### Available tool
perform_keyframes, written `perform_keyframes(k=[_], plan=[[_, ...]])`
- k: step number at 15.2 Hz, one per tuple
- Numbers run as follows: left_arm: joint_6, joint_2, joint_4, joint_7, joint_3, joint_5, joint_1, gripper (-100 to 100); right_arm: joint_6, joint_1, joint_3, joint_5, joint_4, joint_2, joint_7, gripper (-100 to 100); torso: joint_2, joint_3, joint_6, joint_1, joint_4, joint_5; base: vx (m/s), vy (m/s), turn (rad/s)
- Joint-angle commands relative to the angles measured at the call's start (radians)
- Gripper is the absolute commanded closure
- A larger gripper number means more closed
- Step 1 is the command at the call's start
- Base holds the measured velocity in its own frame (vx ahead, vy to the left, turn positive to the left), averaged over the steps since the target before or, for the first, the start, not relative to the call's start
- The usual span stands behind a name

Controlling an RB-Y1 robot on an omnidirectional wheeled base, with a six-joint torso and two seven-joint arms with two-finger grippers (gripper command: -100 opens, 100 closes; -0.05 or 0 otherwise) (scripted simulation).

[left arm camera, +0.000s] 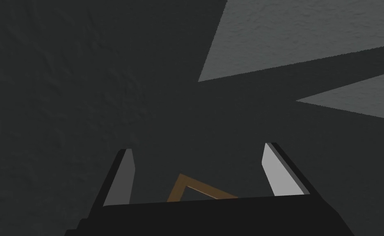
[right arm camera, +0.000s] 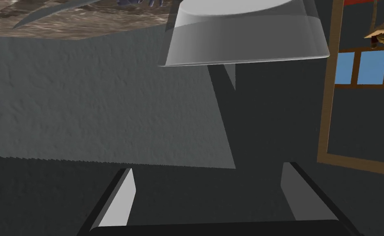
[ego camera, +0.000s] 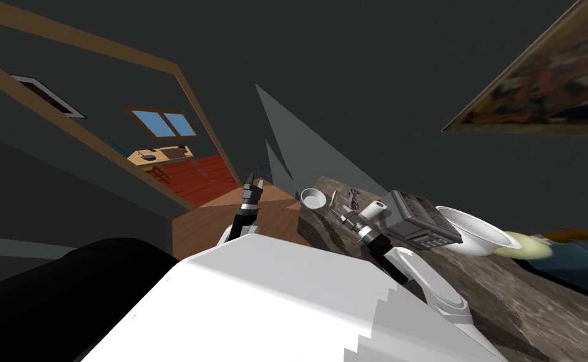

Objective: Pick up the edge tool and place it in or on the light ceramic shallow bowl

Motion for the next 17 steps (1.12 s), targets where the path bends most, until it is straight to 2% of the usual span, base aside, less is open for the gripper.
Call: perform_keyframes(k=[1,2,3,4,7,9,10,11,17], plan=[[0.0,0.0,0.0,0.0,0.0,0.0,0.0,0,0.007,-0.001,0.006,0.022,0.009,-0.032,0.008,-100,0.0,0.0,0.0,0.0,0.0,0.0,0.034,0.021,0.112],[0.0,0.0,0.0,0.0,0.0,0.0,0.0,0,0.014,-0.005,0.013,0.044,0.023,-0.066,0.017,-100,0.0,0.0,0.0,0.0,0.0,0.0,0.036,0.023,0.141],[0.0,0.0,0.0,0.0,0.0,0.0,0.0,0,0.014,-0.005,0.013,0.044,0.023,-0.066,0.017,-100,0.0,0.0,0.0,0.0,0.0,0.0,0.034,0.02,0.105],[0.0,0.0,0.0,0.0,0.0,0.0,0.0,0,0.019,-0.009,0.021,0.066,0.038,-0.098,0.025,-100,0.0,0.0,0.0,0.0,0.0,0.0,0.037,0.03,0.125],[0.0,0.0,0.0,0.0,0.0,0.0,0.0,0,0.025,-0.012,0.029,0.087,0.052,-0.13,0.034,-100,0.0,0.0,0.0,0.001,0.0,0.0,0.032,0.023,0.115],[0.0,0.0,0.0,0.0,0.0,0.0,0.0,0,0.035,-0.017,0.045,0.127,0.079,-0.186,0.05,-100,0.0,0.0,0.0,0.001,0.0,0.0,0.039,0.029,0.179],[0.0,0.0,0.0,0.0,0.0,0.0,0.0,0,0.035,-0.017,0.045,0.127,0.079,-0.189,0.05,-100,0.0,0.0,0.0,0.001,0.0,0.0,0.038,0.024,0.123],[0.0,0.0,0.0,0.0,0.0,0.0,0.0,0,0.039,-0.017,0.053,0.146,0.091,-0.215,0.057,-100,0.0,0.0,0.0,0.001,0.0,0.0,0.035,0.023,0.113],[0.0,0.0,0.0,0.0,0.0,0.0,0.0,0,0.052,-0.007,0.097,0.221,0.147,-0.31,0.086,-100,0.0,0.0,0.0,0.001,0.0,0.0,0.04,0.024,0.128]])
